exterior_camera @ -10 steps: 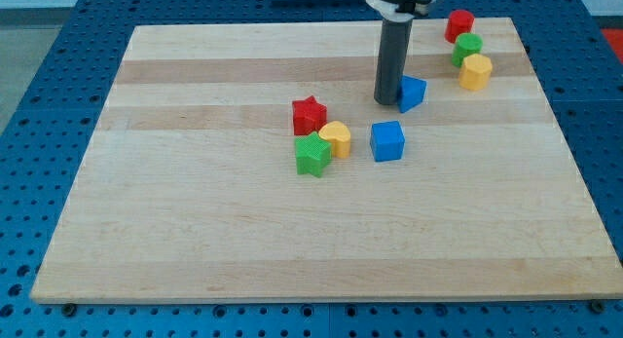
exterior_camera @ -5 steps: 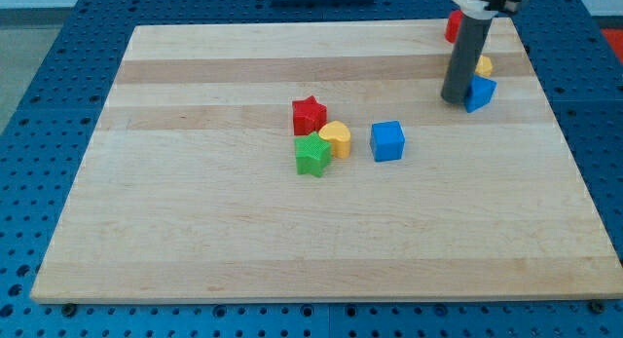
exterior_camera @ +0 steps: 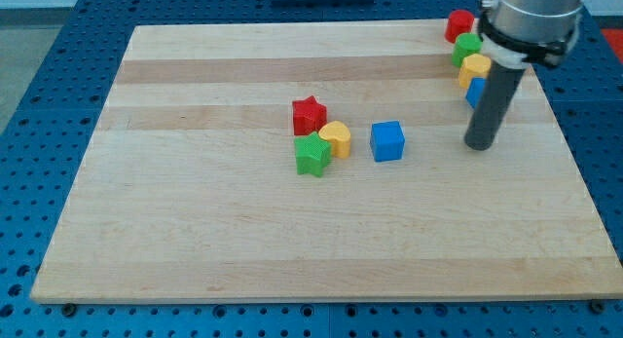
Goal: Move the blue triangle below the yellow hexagon
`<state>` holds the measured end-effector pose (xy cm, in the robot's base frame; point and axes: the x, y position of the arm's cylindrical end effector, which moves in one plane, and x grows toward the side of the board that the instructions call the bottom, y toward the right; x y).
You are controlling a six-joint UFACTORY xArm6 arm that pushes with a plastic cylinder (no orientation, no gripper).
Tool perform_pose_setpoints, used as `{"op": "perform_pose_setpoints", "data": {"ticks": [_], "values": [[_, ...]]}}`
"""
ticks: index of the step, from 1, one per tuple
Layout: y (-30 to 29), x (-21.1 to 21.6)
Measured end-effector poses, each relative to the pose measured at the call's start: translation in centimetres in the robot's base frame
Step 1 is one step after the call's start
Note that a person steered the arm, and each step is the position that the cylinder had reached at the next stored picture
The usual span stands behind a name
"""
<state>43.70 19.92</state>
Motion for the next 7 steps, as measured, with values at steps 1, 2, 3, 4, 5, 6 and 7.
{"op": "perform_pose_setpoints", "data": {"ticks": [1,2,3,4,5,6,7], "values": [[2.6,-1.9],[3.2,-4.1],[3.6,-4.4],[3.8,-4.4],[3.8,-4.6],[3.0,-4.8],[1.5,-4.8]]}}
